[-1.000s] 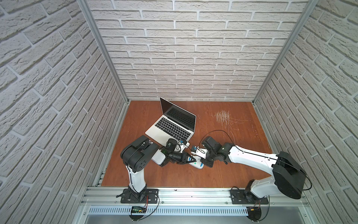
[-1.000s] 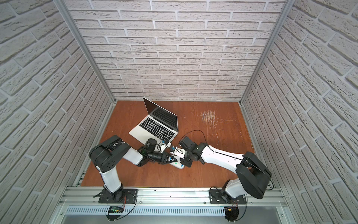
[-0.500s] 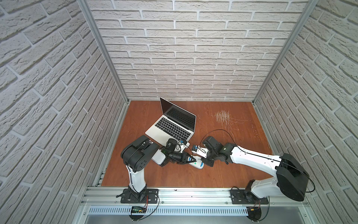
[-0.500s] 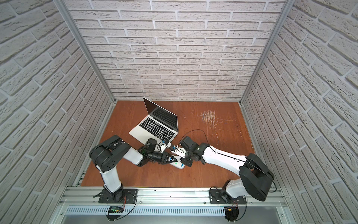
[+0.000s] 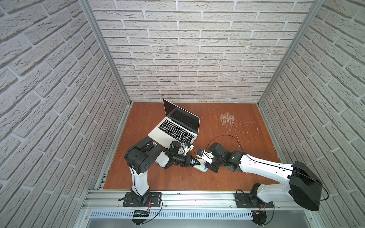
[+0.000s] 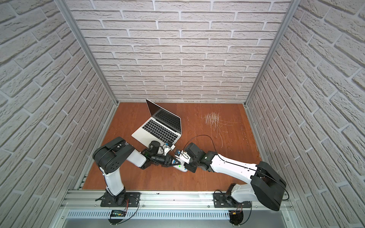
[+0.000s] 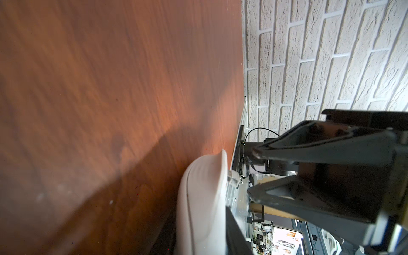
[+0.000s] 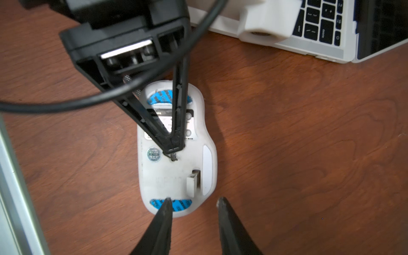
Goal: Remove the wireless mouse receiver from the laptop
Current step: Insert the USB plug into the mouse.
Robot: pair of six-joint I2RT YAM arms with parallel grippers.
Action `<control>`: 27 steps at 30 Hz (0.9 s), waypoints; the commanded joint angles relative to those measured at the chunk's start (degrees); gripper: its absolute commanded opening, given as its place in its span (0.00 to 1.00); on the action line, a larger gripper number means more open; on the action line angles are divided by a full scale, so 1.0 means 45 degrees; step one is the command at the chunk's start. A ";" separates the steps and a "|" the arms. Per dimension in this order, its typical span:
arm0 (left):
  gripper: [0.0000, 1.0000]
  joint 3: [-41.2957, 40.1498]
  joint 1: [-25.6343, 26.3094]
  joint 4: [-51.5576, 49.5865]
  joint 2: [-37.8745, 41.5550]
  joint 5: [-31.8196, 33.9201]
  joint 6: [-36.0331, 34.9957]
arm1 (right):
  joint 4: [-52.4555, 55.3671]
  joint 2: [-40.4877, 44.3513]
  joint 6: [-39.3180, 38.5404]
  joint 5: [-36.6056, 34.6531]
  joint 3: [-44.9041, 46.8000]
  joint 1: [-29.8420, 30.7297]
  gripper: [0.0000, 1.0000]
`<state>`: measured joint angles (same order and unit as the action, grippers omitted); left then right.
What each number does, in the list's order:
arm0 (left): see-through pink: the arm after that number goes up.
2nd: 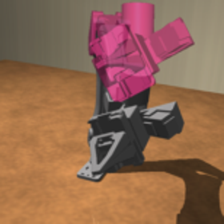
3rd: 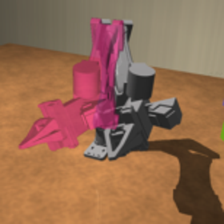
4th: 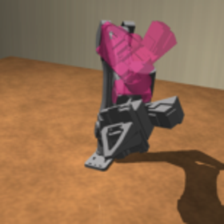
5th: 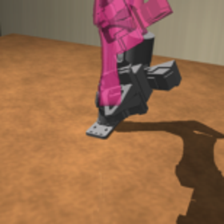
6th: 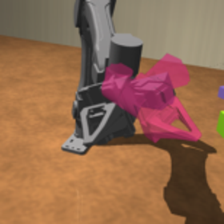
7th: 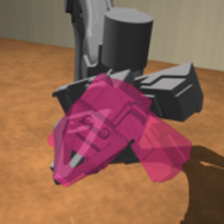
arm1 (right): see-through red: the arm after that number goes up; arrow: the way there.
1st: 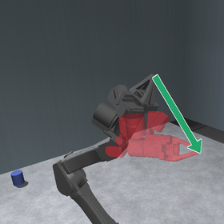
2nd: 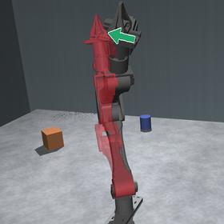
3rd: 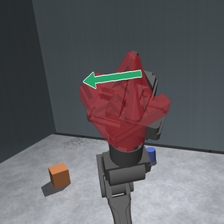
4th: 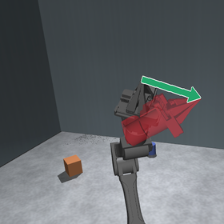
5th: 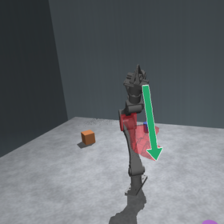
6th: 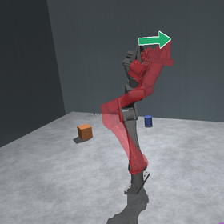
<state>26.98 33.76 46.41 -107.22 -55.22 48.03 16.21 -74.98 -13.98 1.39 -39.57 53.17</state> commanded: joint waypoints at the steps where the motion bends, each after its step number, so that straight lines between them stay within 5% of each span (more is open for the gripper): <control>1: 0.00 -0.0385 -0.0002 -0.2097 -0.0805 0.1335 -0.0204 | -0.0517 0.0106 -0.0032 -0.0308 -0.0066 0.0119 0.39; 13: 0.00 -0.0334 -0.0040 -0.2091 -0.0967 0.1261 -0.0185 | -0.3194 0.0985 0.2686 -0.0304 0.1132 0.0158 0.39; 27: 0.00 -0.0352 -0.0040 -0.2018 -0.1027 0.1190 -0.0195 | -0.4186 0.1032 0.1680 -0.0243 0.2699 0.0147 0.39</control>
<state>27.27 33.54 47.13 -108.12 -56.25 48.12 0.36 -71.40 -4.93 -0.05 -27.94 53.36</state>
